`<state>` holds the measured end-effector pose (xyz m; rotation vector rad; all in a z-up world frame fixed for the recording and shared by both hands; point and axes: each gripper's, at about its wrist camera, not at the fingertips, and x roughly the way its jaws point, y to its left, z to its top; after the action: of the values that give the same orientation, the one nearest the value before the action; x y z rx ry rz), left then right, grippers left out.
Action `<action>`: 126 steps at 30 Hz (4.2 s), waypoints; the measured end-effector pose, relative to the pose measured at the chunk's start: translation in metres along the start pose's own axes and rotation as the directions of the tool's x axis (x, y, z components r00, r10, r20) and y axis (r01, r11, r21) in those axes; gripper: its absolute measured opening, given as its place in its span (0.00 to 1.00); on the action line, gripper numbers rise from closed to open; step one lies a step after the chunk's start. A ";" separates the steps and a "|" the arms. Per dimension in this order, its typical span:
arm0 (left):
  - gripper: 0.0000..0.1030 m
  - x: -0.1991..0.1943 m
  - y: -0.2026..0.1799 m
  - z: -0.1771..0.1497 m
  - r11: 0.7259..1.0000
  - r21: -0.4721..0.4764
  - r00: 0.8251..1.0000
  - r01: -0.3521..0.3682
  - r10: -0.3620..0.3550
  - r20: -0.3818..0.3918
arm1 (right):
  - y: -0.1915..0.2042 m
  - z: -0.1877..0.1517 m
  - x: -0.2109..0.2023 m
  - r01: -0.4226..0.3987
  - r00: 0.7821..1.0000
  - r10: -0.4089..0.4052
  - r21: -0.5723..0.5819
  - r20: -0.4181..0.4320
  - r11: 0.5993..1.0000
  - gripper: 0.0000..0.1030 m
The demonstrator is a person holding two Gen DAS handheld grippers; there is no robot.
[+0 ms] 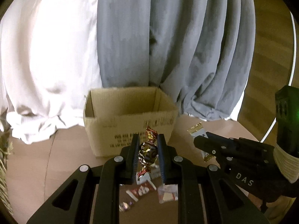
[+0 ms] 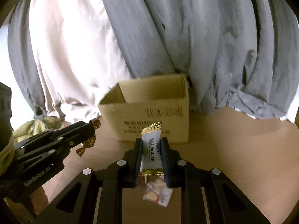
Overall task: Organize snacks
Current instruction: 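Carry both snacks over the box and open both tools to release them, then move both tools back from the box toward the remaining snacks, then grasp a purple wrapped candy with the left tool while the right tool grasps a bread bag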
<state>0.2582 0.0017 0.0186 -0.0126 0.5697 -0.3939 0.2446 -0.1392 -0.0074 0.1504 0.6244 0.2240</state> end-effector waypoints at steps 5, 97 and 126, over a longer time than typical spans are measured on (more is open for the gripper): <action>0.20 -0.001 0.003 0.021 1.000 0.027 0.999 -0.008 0.007 0.044 | 0.005 0.022 -0.001 -0.017 0.998 0.018 -0.018 0.055 1.000 0.20; 0.55 0.061 0.037 -0.129 0.992 0.115 0.936 -0.060 0.096 -0.338 | -0.003 -0.100 0.074 0.055 0.927 -0.058 -0.018 -0.371 0.998 0.54; 0.23 0.077 0.037 -0.137 1.000 0.006 0.913 0.005 -0.002 -0.407 | -0.013 -0.108 0.102 0.046 0.907 -0.042 0.000 -0.420 0.999 0.54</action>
<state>0.2585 0.0212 -0.1421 0.0771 0.9820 -0.4039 0.2628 -0.1182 -0.1537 0.0976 1.0589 0.2108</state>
